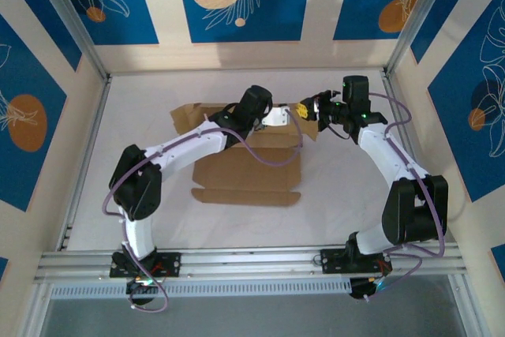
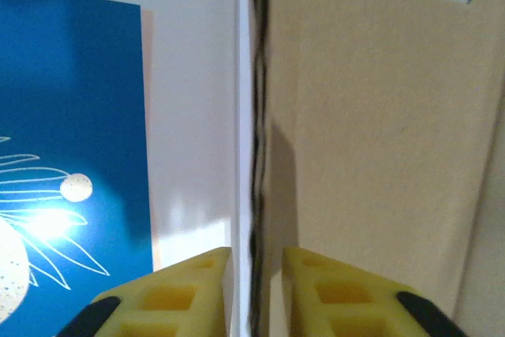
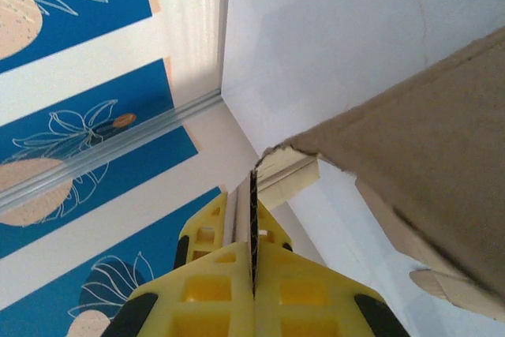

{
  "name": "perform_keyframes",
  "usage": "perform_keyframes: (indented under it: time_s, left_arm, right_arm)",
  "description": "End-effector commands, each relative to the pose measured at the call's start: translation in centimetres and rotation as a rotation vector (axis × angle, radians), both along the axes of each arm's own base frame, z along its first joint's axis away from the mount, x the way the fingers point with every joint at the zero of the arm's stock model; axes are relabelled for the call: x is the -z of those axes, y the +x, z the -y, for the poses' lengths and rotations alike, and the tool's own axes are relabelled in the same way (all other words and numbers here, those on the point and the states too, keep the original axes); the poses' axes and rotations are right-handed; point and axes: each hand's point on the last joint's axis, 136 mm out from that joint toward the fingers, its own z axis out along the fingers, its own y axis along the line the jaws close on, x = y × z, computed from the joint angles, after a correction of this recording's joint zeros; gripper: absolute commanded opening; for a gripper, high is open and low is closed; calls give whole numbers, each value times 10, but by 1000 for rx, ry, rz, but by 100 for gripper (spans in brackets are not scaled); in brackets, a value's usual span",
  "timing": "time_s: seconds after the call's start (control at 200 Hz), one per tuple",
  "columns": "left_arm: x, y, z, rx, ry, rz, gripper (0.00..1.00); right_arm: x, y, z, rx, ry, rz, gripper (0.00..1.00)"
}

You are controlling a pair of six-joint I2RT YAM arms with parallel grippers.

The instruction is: Fold the paper box

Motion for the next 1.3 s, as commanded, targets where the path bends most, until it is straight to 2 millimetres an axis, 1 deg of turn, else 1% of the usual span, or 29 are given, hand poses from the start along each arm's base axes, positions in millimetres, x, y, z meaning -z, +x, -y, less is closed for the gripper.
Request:
perform_keyframes:
  time_s: [0.0,0.07,0.18,0.275,0.345,0.39,0.445,0.48,0.53,0.575,0.66,0.715,0.745,0.795,0.845,0.885,0.925,0.965,0.975,0.985,1.0,1.045,1.096,1.131,1.181,1.211,1.251,1.296]
  left_arm:
    - [-27,1,-15,-45,-63,60,34]
    - [-24,0,-23,-53,-66,55,37]
    - [-16,0,-36,-65,-51,57,37]
    - [-10,3,-44,-82,-40,65,33]
    - [-6,3,-46,-85,-45,61,30]
    - [-6,3,-47,-96,-49,55,30]
    - [-14,1,-47,-138,-105,26,31]
    - [-25,-2,-47,-182,-186,-5,34]
    - [-41,-10,-49,-239,-316,-79,45]
    - [-50,-20,-47,-253,-399,-152,50]
    - [-68,-41,-46,-248,-515,-235,52]
    - [-73,-54,-49,-254,-592,-275,54]
    - [-80,-59,-54,-269,-647,-281,56]
    - [-86,-64,-62,-331,-749,-302,56]
    - [-91,-68,-73,-428,-870,-359,53]
    - [-90,-71,-80,-514,-983,-439,49]
    - [-87,-76,-77,-561,-1105,-550,48]
    - [-82,-80,-75,-624,-1262,-663,50]
    - [-85,-81,-74,-634,-1310,-689,51]
    - [-80,-82,-74,-654,-1341,-716,51]
    - [-82,-81,-73,-676,-1418,-754,53]
    - [-71,-80,-73,-774,-1601,-870,53]
    - [-59,-77,-72,-861,-1756,-971,54]
    - [-54,-72,-71,-903,-1835,-1012,56]
    - [-46,-64,-70,-940,-1898,-1042,66]
    - [-42,-58,-70,-964,-1926,-1062,69]
    - [-33,-51,-72,-1023,-1977,-1108,70]
    - [-28,-43,-71,-1052,-2037,-1154,70]
  right_arm:
    - [-6,-1,13,23,8,16,0]
    - [-7,0,16,25,13,15,0]
    - [-6,1,17,9,32,11,0]
    - [-5,2,18,4,38,9,0]
    - [-6,3,17,-5,45,12,0]
    - [-6,3,17,-10,48,13,0]
    - [-6,3,17,-13,48,14,0]
    - [-6,3,18,-13,46,18,0]
    - [-6,4,18,-16,42,21,0]
    - [-6,4,18,-17,38,23,0]
    - [-4,5,19,-23,30,24,0]
    - [-3,5,20,-24,26,25,0]
    - [-4,6,20,-28,24,31,0]
    - [-2,6,20,-30,20,31,0]
    - [-1,6,20,-31,18,32,0]
    - [1,6,20,-31,20,30,0]
    - [1,5,19,-31,22,30,0]
    - [2,5,19,-30,22,32,0]
    - [2,5,19,-32,22,33,0]
    - [2,5,18,-32,23,32,0]
    - [2,5,18,-31,22,32,0]
    - [3,5,17,-34,20,32,0]
    - [2,5,17,-34,19,34,0]
    - [2,4,16,-36,18,36,0]
    - [1,4,15,-37,17,36,0]
    - [1,3,15,-38,17,37,0]
    - [0,3,14,-41,15,41,0]
    - [-2,2,14,-42,13,44,0]
